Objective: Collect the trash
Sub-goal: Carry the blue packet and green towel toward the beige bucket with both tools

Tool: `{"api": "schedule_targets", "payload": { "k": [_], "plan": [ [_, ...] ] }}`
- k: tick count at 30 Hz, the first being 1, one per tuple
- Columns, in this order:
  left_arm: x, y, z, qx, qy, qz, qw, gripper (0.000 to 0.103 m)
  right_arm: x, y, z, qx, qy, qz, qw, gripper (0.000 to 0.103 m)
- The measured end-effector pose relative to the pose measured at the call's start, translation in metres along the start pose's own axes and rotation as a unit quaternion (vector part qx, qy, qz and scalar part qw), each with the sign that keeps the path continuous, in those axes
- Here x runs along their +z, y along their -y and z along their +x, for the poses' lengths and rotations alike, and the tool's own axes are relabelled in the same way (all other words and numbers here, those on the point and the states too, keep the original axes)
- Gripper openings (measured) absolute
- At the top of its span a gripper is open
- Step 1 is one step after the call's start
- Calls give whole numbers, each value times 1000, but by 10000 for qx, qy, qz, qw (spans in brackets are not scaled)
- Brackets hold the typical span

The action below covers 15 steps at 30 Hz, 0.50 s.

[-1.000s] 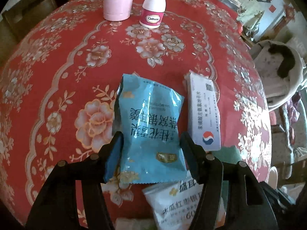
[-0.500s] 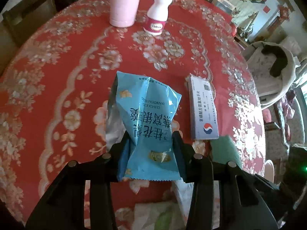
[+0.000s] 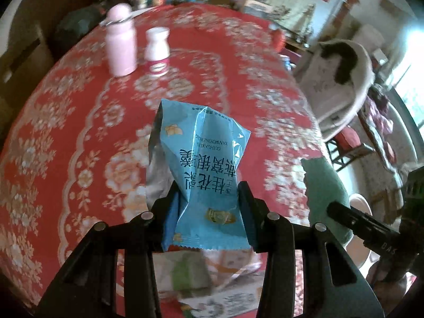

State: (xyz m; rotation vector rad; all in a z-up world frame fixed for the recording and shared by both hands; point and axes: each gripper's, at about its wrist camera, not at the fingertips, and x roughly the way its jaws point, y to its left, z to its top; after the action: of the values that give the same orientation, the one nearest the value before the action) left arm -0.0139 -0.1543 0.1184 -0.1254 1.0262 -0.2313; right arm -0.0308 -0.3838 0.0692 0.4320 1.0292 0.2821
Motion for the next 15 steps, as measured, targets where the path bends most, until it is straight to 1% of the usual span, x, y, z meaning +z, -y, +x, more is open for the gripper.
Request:
{"api": "schedule_targets", "payload": {
  "k": [8, 15],
  "plan": [
    [-5, 65, -8, -325, 55, 705, 9970, 40, -17, 21, -49, -240, 472, 337, 9980, 42],
    [-17, 125, -6, -647, -52, 1260, 9899, 40, -38, 57, -90, -533, 821, 808, 9919, 42]
  ]
}}
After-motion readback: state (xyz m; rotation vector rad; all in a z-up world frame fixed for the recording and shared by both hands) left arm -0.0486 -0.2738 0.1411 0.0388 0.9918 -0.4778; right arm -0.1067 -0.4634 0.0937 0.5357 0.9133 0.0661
